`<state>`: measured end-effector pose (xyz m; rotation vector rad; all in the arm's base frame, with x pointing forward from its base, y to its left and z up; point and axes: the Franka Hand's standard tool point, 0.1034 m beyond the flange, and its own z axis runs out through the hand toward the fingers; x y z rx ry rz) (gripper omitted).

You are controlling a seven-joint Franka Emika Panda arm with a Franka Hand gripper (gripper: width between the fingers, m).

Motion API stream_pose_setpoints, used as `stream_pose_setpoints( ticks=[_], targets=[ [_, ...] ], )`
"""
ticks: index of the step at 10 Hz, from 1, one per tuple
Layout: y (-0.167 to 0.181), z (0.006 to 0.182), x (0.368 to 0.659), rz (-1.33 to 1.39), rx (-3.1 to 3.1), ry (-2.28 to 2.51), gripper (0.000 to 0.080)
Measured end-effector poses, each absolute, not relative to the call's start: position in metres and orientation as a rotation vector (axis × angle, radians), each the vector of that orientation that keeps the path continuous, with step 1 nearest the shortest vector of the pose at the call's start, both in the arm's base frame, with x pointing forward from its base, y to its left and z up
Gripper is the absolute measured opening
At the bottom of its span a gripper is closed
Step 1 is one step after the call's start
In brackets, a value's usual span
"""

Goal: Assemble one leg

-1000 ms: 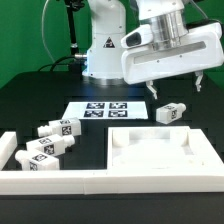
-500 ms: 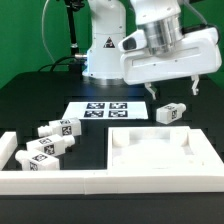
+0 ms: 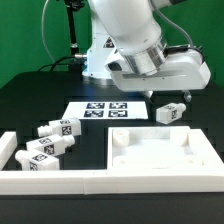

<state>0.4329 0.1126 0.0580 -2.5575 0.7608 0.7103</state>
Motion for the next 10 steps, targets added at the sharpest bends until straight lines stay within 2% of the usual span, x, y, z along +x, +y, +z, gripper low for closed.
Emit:
stream_pose_setpoints(
  ticks=[2,3,4,8,10],
  targets=[
    [0.112,0.057,0.425,0.916,-2.458,0.723,0.0649],
    [0.111,0.055,0.418,1.1,-2.359,0.736,0.0649],
    [0.108,0.048,0.423,1.159,-2.312,0.774,0.0649],
    [0.109,0.046,0.422,1.161,-2.306,0.766,0.0649],
    [0.103,0.031,0.408,1.239,-2.235,0.838,0.0649]
  ],
)
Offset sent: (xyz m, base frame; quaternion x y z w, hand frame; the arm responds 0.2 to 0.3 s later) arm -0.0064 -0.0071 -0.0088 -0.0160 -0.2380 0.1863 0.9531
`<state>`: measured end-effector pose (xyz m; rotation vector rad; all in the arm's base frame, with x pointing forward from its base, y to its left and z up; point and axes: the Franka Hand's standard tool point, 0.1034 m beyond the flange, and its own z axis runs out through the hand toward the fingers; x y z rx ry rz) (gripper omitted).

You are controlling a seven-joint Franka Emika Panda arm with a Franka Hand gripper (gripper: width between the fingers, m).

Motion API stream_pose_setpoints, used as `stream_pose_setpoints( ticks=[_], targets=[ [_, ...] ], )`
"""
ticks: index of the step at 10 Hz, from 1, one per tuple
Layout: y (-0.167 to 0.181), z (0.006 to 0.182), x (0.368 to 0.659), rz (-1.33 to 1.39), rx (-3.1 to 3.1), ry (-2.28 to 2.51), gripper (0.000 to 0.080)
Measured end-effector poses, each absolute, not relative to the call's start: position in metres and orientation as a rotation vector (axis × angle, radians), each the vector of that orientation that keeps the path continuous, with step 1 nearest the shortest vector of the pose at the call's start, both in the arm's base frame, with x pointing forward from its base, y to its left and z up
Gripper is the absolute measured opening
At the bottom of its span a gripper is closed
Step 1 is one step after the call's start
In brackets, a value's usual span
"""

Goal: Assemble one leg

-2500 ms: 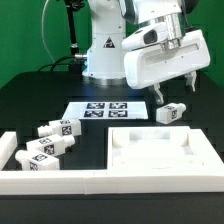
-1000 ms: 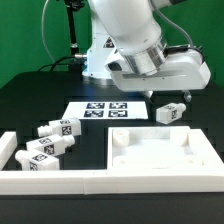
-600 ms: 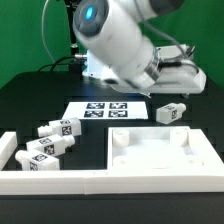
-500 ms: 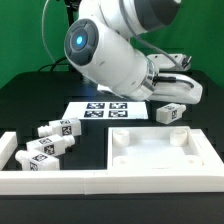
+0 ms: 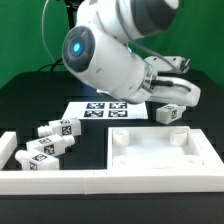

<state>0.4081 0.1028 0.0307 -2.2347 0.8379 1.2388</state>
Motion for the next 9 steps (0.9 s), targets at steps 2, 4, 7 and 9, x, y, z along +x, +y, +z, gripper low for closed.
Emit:
stream_pose_setpoints(
  ticks=[2,4,7,9],
  targets=[
    [0.108,0.017,0.394,1.279,-2.219,0.833,0.0649],
    [0.115,0.011,0.389,1.293,-2.224,0.825,0.0649],
    [0.116,0.011,0.389,1.292,-2.227,0.812,0.0377],
    [0.117,0.011,0.39,1.283,-2.234,0.808,0.0284]
  ],
)
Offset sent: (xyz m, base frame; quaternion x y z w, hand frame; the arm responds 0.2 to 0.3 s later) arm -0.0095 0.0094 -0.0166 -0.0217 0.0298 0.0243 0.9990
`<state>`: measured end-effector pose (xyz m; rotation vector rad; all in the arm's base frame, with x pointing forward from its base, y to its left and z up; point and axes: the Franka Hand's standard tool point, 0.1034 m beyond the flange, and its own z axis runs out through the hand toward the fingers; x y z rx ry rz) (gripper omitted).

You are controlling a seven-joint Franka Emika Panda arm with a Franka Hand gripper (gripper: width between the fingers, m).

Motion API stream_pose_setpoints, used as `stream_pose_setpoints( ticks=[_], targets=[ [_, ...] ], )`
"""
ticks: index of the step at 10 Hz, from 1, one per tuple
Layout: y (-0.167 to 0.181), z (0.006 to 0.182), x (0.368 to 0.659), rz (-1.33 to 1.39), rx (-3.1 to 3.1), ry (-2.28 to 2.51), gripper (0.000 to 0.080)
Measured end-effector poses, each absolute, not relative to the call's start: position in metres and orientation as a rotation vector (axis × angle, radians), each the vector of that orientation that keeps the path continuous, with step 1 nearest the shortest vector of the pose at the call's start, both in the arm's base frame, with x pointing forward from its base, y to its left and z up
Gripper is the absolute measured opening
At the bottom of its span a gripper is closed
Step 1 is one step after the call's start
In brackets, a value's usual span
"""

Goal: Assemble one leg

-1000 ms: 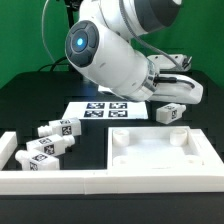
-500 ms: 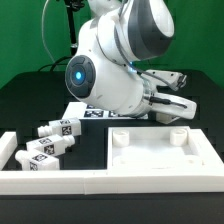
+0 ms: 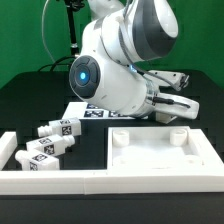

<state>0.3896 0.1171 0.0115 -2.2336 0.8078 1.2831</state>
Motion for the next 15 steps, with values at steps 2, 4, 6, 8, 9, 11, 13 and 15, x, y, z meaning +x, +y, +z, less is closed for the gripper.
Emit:
stream_pose_setpoints(
  ticks=[2,4,6,8,9,11,13,15],
  targets=[
    [0.115,0.046,0.404,1.282,-2.239,0.761,0.0284],
    [0.105,0.089,0.436,1.15,-2.309,0.738,0.0284],
    [0.109,0.103,0.434,1.006,-2.387,0.847,0.0284],
    [0.107,0.098,0.441,0.855,-2.47,0.853,0.0284],
    [0.099,0.089,0.453,0.738,-2.525,0.833,0.0284],
    [0.086,0.115,0.499,0.591,-2.596,0.734,0.0284],
    [0.079,0.13,0.528,0.392,-2.672,0.707,0.0285],
    [0.082,0.129,0.531,0.19,-2.716,0.735,0.0285]
  ],
)
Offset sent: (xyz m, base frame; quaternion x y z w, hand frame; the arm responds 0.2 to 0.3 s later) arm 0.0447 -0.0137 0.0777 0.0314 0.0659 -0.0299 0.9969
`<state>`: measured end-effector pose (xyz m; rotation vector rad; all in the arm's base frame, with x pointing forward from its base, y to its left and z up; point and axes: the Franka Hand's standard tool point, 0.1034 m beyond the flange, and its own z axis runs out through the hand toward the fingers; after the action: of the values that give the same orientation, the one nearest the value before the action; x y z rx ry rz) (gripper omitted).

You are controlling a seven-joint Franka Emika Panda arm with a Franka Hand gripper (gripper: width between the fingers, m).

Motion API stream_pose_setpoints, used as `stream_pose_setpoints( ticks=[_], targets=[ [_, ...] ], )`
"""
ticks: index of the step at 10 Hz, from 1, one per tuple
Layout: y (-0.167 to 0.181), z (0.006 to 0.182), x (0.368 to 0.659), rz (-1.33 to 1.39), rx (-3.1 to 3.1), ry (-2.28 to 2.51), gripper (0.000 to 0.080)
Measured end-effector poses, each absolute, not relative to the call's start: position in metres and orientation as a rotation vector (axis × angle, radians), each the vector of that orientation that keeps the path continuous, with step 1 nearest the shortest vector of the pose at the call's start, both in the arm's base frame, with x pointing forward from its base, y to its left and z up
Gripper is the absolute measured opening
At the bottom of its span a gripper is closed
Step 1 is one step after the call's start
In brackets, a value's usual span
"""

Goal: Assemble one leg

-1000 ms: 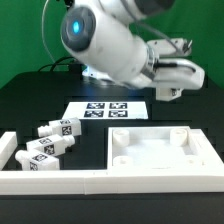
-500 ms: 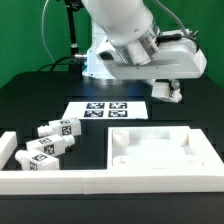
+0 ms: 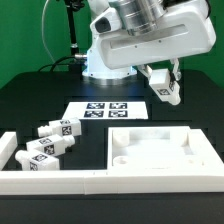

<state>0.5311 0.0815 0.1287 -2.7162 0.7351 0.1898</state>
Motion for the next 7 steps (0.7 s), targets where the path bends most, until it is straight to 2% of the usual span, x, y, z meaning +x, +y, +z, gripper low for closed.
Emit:
stream_pose_setpoints(
  ticks=[2,3,5,7],
  targets=[
    [0.079,0.119,0.536,-0.003,-2.779,0.683,0.0285],
    [0.07,0.121,0.548,-0.048,-2.82,0.603,0.0285],
    [0.068,0.14,0.591,-0.24,-2.842,0.515,0.0285],
    [0.074,0.142,0.603,-0.447,-2.817,0.507,0.0285]
  ],
)
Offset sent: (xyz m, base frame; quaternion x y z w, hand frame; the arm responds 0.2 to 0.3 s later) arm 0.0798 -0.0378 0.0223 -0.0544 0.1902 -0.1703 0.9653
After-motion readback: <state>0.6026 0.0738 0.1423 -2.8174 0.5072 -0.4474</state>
